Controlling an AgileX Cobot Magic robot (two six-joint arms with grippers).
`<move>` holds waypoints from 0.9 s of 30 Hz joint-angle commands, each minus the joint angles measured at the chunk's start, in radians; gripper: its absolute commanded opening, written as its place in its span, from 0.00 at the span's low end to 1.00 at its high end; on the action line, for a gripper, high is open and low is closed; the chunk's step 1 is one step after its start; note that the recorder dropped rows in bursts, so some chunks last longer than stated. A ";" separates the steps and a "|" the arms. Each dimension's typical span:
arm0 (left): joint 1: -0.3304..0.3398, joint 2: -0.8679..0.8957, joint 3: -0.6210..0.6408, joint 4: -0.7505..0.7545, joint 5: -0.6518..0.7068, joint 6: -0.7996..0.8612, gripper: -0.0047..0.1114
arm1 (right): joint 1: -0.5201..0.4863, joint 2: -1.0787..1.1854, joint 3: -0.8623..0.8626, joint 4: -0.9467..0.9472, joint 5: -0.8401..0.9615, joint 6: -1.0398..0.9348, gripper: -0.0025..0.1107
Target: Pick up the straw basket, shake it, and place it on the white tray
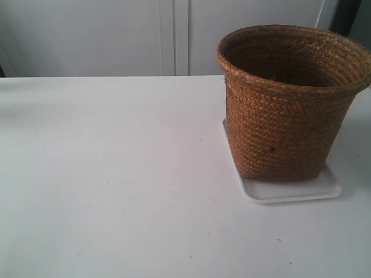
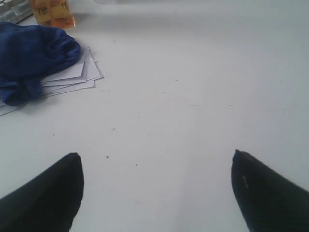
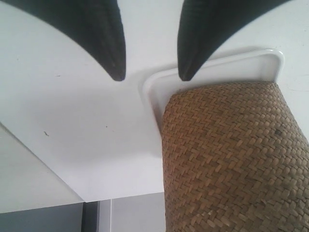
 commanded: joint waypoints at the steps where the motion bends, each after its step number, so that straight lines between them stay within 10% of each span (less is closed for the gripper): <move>1: -0.055 -0.004 0.003 -0.002 0.004 -0.002 0.77 | 0.000 -0.005 0.005 -0.008 -0.001 0.000 0.33; 27: -0.067 -0.004 0.003 -0.002 0.004 -0.002 0.77 | 0.000 -0.005 0.005 -0.004 0.000 0.000 0.33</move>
